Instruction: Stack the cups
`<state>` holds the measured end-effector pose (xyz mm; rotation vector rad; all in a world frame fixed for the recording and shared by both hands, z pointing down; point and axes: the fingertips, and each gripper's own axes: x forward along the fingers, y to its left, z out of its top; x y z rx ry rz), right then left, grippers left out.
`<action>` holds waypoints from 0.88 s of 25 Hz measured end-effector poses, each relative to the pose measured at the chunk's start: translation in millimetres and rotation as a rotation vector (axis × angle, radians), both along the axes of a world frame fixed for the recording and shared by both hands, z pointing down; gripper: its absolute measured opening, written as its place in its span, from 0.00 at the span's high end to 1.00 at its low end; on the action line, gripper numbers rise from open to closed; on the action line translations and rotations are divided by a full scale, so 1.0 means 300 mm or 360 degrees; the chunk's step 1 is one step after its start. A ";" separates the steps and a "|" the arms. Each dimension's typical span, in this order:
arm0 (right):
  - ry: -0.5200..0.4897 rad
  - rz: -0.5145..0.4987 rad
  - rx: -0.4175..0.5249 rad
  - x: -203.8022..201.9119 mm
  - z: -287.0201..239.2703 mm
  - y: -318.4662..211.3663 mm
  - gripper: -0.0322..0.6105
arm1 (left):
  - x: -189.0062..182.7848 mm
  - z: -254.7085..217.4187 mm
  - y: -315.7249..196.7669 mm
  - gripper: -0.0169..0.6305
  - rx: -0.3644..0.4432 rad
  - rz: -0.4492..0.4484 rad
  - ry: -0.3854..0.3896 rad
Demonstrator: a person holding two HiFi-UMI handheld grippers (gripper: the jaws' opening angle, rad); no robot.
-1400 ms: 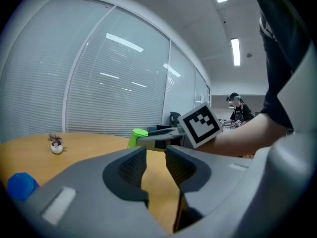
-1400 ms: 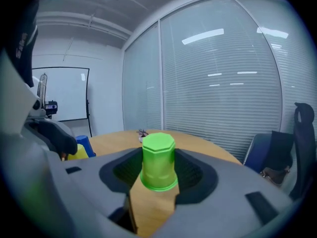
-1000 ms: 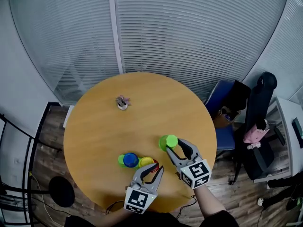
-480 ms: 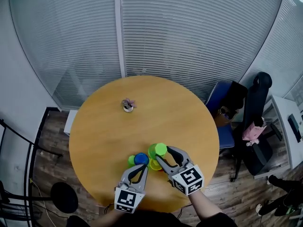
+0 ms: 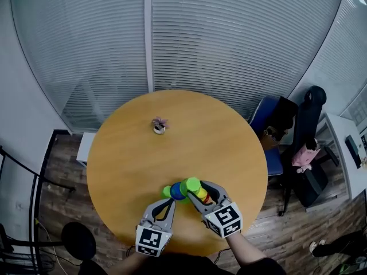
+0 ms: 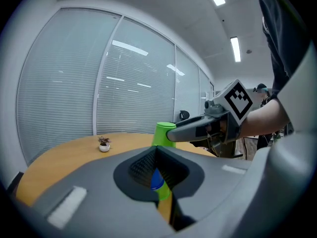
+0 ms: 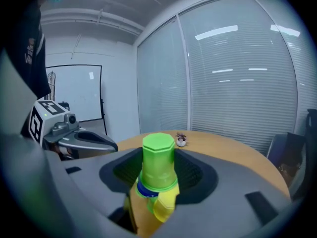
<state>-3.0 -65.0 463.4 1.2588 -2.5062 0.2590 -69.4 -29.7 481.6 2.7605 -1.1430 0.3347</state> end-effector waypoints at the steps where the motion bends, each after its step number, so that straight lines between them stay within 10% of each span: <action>1: 0.0001 0.0019 0.0001 -0.002 0.001 0.000 0.63 | -0.006 0.002 0.002 0.96 -0.0003 0.0006 0.0004; 22: -0.0075 0.0499 0.0156 -0.013 -0.101 0.132 0.62 | -0.060 -0.041 0.051 0.96 0.0011 0.0358 0.0094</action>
